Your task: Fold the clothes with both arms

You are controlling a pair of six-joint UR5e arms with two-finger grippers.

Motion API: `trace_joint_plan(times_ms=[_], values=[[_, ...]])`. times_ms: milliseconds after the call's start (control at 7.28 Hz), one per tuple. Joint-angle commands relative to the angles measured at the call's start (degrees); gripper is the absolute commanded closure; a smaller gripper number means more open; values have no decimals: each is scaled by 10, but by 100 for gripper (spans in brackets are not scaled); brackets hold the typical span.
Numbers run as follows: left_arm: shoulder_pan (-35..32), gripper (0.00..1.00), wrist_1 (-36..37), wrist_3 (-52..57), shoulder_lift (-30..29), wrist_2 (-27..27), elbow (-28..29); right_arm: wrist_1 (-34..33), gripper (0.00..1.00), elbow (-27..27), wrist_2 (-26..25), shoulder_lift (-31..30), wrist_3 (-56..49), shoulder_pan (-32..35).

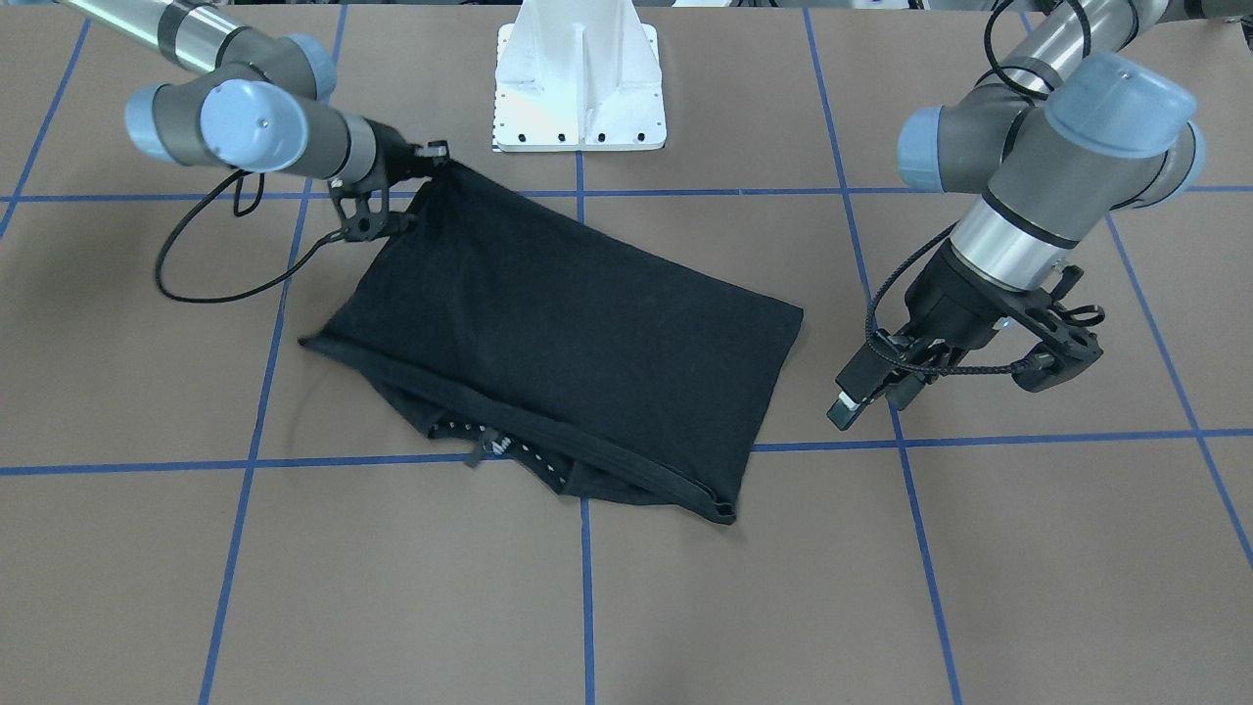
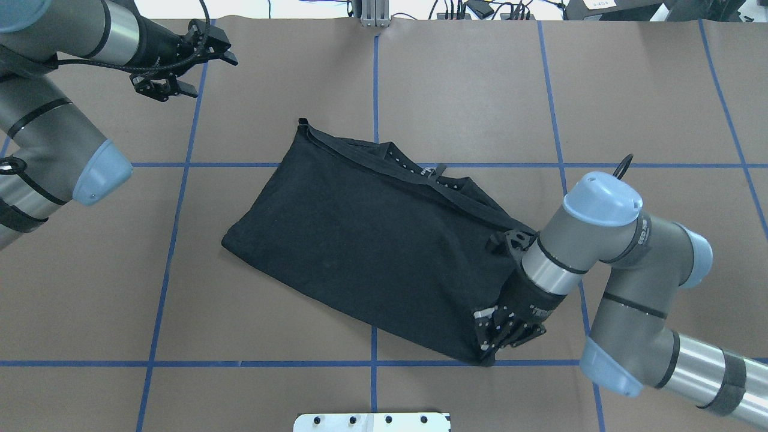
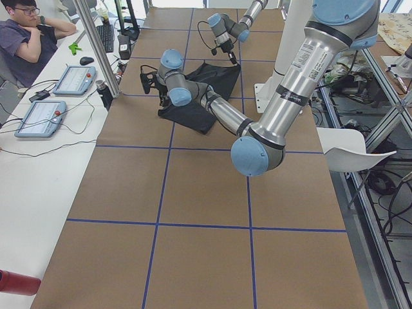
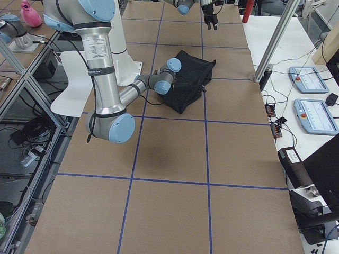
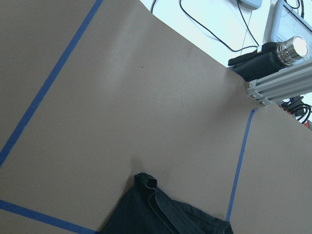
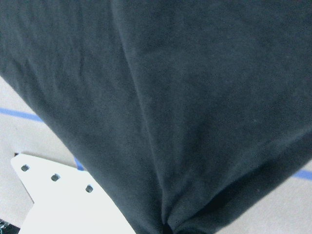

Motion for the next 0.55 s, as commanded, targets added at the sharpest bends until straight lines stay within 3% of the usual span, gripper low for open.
trace_joint_plan(times_ms=[0, 137, 275, 412], values=[[1, 0, 0, 0, 1, 0, -3, 0, 100, 39, 2, 7, 68, -75], [3, 0, 0, 0, 1, -1, -3, 0, 90, 44, 14, 7, 83, -82], [7, 0, 0, 0, 1, -1, -3, 0, 1, 41, 44, 6, 86, -62], [9, 0, -2, 1, 1, -1, -3, 0, 0, 40, 47, 6, 86, -27]])
